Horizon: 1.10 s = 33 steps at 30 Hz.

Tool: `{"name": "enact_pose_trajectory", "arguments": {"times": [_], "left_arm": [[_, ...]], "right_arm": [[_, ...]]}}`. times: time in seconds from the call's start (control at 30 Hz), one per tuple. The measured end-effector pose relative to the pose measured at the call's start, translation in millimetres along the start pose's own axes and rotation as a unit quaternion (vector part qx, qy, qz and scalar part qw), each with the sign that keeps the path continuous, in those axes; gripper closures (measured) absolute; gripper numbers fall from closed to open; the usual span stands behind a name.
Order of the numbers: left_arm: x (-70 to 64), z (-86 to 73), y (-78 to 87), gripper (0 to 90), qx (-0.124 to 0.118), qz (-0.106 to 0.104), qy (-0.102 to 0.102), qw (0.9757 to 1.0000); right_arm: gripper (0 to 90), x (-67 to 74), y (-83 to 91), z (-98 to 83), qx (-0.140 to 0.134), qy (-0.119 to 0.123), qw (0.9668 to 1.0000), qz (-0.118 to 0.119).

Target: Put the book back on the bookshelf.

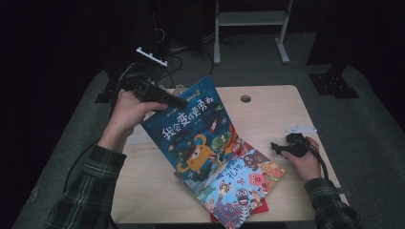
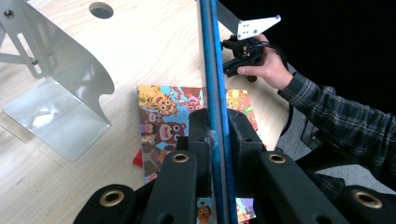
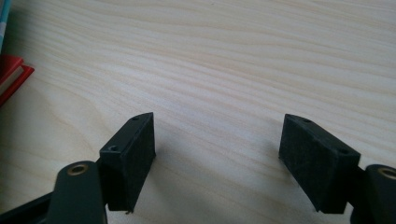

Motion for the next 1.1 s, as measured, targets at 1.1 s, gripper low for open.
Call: {"name": "enact_pose_trajectory", "arguments": {"times": [1.1], "left_arm": [[-1.4, -5.4, 44.5, 83.0, 0.013, 0.096, -0.027, 0.9949]], "right_arm": [[25.6, 2.4, -0.6, 0.5, 0.0, 0.0, 1.0, 0.002]]}}
Point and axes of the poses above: each handheld gripper's, and its own axes: y roughly backward along the jaws, z roughly out of its top, x roughly to its left, the point moved 3 cm from there along -y, roughly forward along the jaws, and after that the axes turned 1 degree about z, right-handed, at the moved point
